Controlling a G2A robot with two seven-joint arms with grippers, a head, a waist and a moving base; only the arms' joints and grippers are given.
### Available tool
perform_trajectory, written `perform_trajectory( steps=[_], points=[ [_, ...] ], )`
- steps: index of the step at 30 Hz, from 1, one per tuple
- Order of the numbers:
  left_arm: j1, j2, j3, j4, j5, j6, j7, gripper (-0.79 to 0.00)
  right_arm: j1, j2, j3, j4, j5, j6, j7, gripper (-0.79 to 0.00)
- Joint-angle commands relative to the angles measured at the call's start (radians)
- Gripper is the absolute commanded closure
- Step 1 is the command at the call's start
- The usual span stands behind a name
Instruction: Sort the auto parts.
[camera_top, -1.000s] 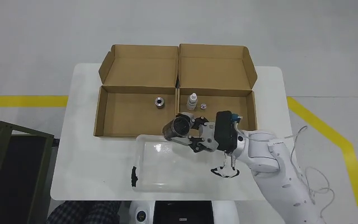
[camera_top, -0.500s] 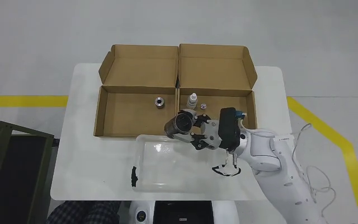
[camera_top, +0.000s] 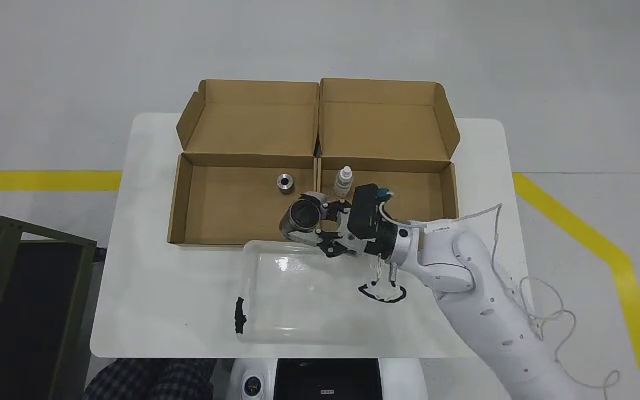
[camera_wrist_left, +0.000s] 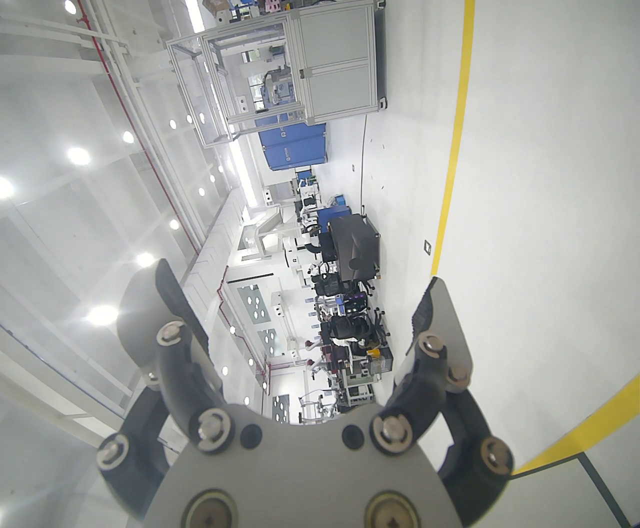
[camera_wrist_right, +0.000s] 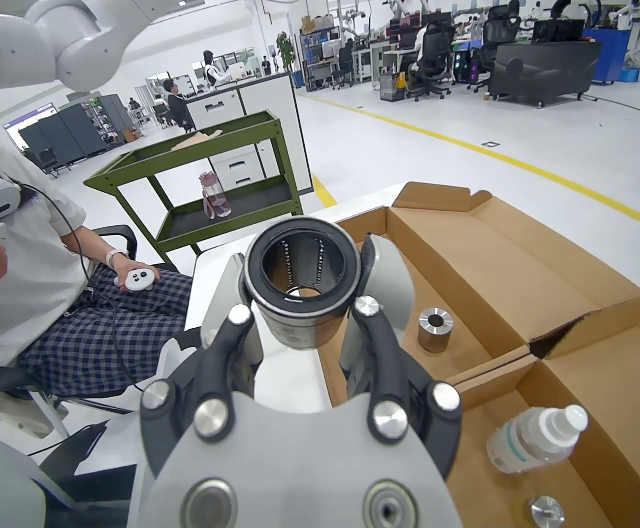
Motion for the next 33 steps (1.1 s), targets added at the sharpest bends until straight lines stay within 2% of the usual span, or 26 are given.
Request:
perform_trajectory(
  steps=[1,18,33],
  points=[
    [0.0,0.0,0.0,0.0,0.0,0.0,0.0,-0.785,0.025,-0.005,-0.018,0.026,-0.003,0.012,-0.002,0.0],
    [0.0,0.0,0.0,0.0,0.0,0.0,0.0,-0.785,0.271,-0.081,-0.222,0.295,-0.089,0.139,0.028,0.0],
    [0.0,0.0,0.0,0.0,0.0,0.0,0.0,-0.785,0.374,-0.145,-0.345,0.463,-0.179,0.204,0.057,0.0]
  ],
)
